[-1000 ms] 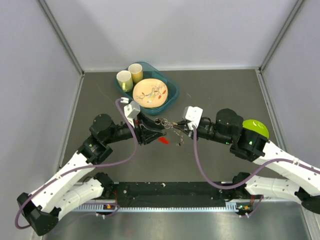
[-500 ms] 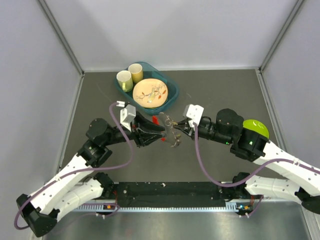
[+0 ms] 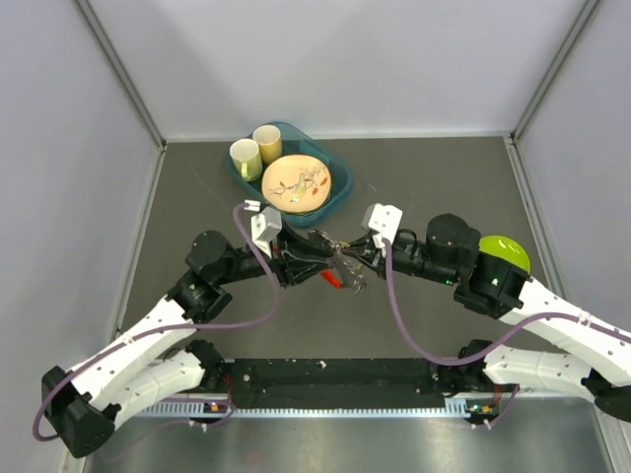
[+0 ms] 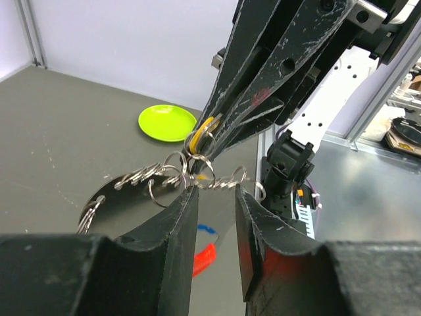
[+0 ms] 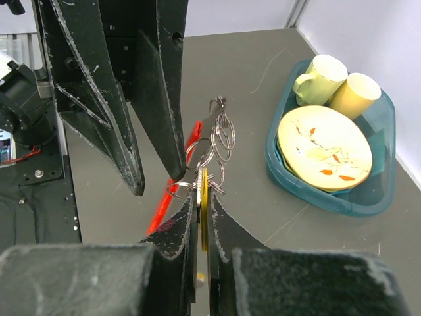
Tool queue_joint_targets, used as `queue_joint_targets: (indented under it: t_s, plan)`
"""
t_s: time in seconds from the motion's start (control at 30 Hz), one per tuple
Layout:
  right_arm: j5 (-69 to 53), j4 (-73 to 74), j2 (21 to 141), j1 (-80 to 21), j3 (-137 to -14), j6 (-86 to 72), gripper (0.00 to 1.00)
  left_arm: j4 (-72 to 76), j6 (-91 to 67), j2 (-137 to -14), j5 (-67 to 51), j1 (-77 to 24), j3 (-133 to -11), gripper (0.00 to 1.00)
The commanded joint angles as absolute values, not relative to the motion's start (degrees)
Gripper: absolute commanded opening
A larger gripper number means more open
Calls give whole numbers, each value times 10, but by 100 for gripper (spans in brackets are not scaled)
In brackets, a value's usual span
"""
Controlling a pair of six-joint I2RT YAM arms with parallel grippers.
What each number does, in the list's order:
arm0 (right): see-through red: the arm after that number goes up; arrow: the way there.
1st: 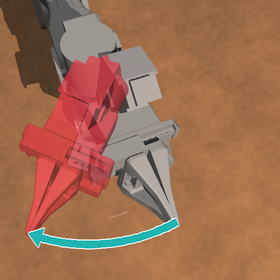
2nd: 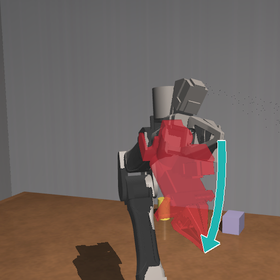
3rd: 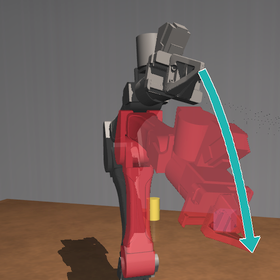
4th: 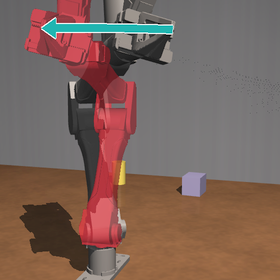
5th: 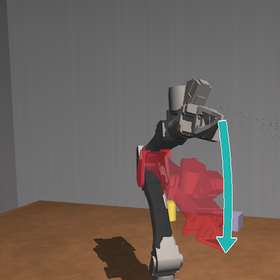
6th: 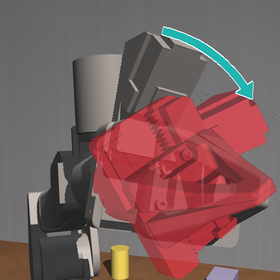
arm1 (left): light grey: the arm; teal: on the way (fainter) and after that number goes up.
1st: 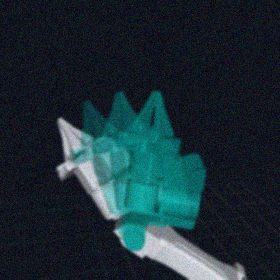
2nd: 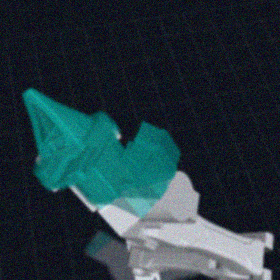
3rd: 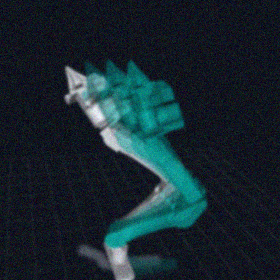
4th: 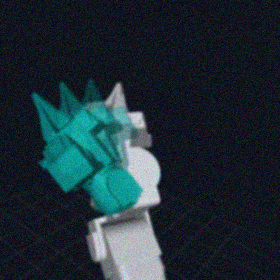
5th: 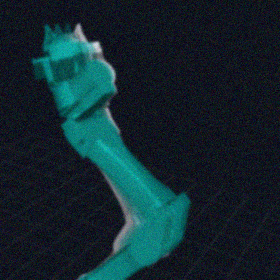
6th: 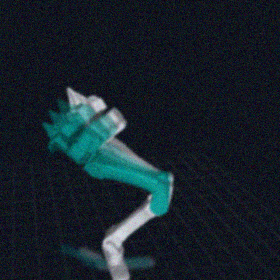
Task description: Remove the keys from the keyring
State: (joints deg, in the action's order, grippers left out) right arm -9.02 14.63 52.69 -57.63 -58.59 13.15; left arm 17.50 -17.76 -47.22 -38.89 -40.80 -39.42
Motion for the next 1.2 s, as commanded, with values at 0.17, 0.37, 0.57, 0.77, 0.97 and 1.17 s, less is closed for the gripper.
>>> queue_joint_targets:
  t_s: [0.17, 0.37, 0.57, 0.77, 0.97, 1.17]
  plan:
    - [-98, 110, 527, -576, -624, 77, 0, 274, -161, -496, -373, -424, -386, 33]
    - [-100, 102, 524, -575, -621, 64, 0, 276, -143, -494, -352, -430, -377, 33]
    - [-101, 95, 521, -576, -620, 56, 0, 277, -138, -497, -348, -432, -373, 31]
    - [-107, 86, 514, -575, -615, 52, 0, 281, -135, -502, -342, -434, -368, 29]
    - [-109, 81, 507, -576, -610, 50, 0, 277, -133, -504, -339, -434, -368, 27]
    - [-111, 73, 494, -575, -599, 52, 0, 271, -134, -498, -343, -434, -369, 25]
